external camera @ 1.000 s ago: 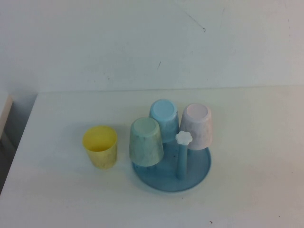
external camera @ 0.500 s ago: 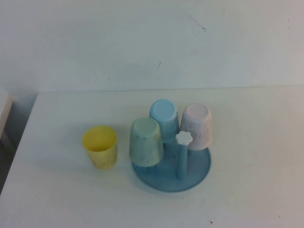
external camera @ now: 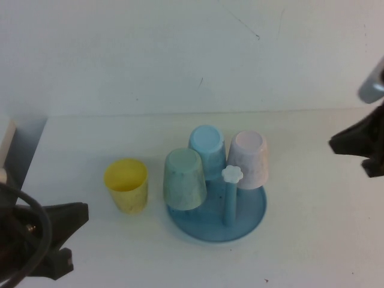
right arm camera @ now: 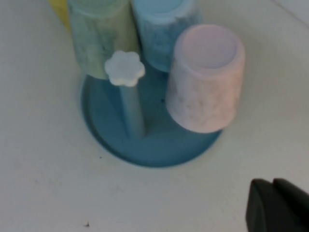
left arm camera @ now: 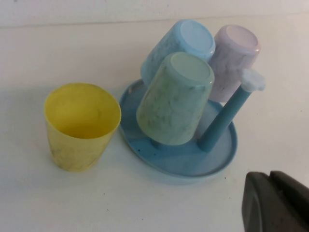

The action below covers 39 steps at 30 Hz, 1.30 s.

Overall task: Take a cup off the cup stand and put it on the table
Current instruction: Pick up the cup from the rack

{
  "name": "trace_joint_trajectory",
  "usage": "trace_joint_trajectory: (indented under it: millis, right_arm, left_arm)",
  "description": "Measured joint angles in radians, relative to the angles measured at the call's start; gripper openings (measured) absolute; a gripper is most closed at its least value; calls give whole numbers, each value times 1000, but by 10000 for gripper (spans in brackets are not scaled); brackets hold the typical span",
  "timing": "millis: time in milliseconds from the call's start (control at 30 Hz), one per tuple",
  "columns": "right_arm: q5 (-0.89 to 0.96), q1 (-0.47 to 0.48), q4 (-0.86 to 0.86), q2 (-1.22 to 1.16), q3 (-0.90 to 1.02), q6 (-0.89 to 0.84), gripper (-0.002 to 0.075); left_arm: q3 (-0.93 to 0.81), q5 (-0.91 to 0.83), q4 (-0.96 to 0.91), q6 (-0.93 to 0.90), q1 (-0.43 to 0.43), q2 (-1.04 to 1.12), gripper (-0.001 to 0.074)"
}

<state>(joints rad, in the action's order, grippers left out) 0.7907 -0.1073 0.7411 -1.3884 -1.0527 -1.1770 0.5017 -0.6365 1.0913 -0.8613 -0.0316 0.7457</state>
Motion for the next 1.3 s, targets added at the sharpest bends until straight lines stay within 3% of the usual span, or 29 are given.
trace_joint_trajectory:
  millis: [267,367,467,567,667,1100,1233,1300]
  right_arm:
    - [7,-217,-179,-267,-271,26,0]
    - [17,-248,-214,-320,-354,28,70]
    - [29,-258,-217,-359,-404,28,272]
    - [29,-259,-217,-398,-443,28,547]
    - [31,-259,-208,-436,-469,30,652]
    - [9,-259,-199,-580,-536,32,688]
    - [9,-259,-199,-597,-536,34,576]
    - [9,-259,-197,-597,-537,35,564]
  left_arm:
    - [2,17,42,-118,0,47,-2]
    - [2,17,44,-132,0,47,-2]
    - [4,17,45,-136,0,47,-2]
    - [4,17,45,-136,0,47,-2]
    - [4,17,45,-136,0,47,-2]
    - [4,22,36,-146,0,47,-2]
    - [4,10,36,-150,0,47,-2]
    - [4,2,36,-150,0,47,-2]
